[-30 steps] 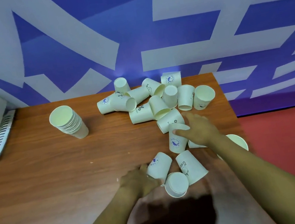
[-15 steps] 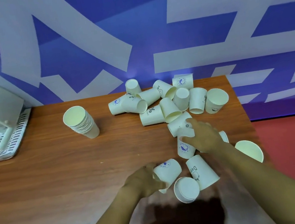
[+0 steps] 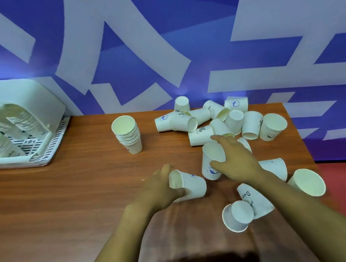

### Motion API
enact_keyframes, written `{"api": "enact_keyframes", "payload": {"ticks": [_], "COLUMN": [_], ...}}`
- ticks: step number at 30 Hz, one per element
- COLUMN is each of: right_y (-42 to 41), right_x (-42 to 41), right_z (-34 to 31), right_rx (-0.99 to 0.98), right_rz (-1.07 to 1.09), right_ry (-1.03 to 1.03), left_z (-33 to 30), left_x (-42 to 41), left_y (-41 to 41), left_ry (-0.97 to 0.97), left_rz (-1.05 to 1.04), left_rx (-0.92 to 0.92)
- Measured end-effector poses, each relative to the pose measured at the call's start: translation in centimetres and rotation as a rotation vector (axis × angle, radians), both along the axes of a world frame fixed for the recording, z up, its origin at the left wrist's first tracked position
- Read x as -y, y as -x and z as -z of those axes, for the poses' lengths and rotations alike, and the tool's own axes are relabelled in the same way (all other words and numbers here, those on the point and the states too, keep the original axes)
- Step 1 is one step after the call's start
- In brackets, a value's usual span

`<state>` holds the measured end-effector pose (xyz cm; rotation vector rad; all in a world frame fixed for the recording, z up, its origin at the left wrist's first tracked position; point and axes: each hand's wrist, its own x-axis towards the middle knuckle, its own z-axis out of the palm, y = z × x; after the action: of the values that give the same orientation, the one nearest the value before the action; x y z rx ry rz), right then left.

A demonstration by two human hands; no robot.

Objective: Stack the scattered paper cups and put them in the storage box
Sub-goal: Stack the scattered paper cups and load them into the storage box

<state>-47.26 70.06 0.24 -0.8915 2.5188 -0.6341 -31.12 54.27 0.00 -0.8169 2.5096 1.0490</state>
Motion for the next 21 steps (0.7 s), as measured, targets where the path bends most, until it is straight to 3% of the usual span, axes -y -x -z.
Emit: {"api": "enact_keyframes", "payload": {"ticks": [10, 16, 21], "right_y": [-7.1, -13.2, -17.2], "right_x": [8.1, 16.8, 21.3], "right_z": [-2.7, -3.8, -4.3], "right_rx": [-0.023, -0.016, 0.007], "right_rz": [-0.01, 0.015, 0.055], "right_ry": [0.034, 0.078, 0.065], "left_z": [-2.4, -4.4, -4.2], "left_x": [9.9, 18.8, 23.5], "left_y": [-5.7, -11.6, -14.7], "left_ry": [0.008, 0.164, 0.217], "left_rz": [0.053, 0.009, 0.036], "left_rx": [-0.191, -0.375, -0.42]}}
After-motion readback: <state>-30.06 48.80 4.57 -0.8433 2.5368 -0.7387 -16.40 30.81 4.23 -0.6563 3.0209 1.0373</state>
